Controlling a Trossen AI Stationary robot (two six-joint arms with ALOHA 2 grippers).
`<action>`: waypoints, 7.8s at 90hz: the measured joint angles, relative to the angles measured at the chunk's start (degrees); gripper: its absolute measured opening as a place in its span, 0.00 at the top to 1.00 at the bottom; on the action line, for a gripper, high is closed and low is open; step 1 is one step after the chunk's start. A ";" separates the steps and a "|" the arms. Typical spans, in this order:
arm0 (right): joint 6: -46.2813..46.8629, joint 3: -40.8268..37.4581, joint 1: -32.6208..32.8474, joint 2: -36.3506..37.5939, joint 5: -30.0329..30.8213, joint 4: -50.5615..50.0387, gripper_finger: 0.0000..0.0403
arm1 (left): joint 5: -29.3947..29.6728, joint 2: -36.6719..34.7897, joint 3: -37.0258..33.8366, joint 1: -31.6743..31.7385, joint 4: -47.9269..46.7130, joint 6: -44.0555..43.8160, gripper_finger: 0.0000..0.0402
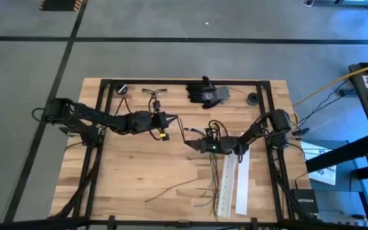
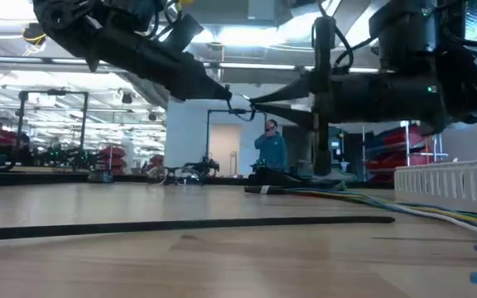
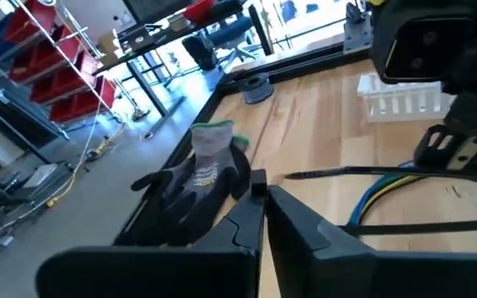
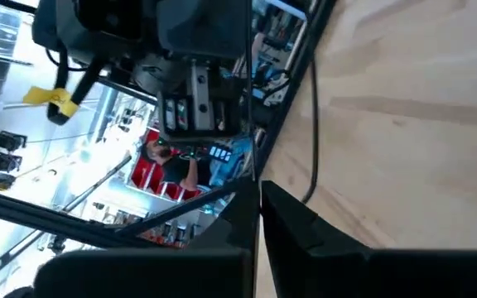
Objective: Ziptie cables
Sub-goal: Wrap the top zip tie on the cables
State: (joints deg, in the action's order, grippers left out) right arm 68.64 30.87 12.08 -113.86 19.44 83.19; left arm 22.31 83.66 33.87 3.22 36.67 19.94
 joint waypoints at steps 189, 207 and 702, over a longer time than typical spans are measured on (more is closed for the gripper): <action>3.11 6.68 -1.70 0.00 0.91 -5.45 1.00 | 5.25 0.99 -0.02 -7.51 -0.57 18.53 1.00; 1.66 8.29 -2.93 0.00 0.92 -8.01 1.00 | 5.30 2.63 -0.02 -9.47 -0.54 18.65 1.00; -66.34 12.62 -16.24 13.45 -22.19 -70.56 1.00 | 1.09 2.27 -0.15 -8.73 -12.04 -15.08 1.00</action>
State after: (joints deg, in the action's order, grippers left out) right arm 2.31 43.48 -4.16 -100.42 -2.74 12.63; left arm 23.40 85.93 33.71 -5.50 24.62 4.86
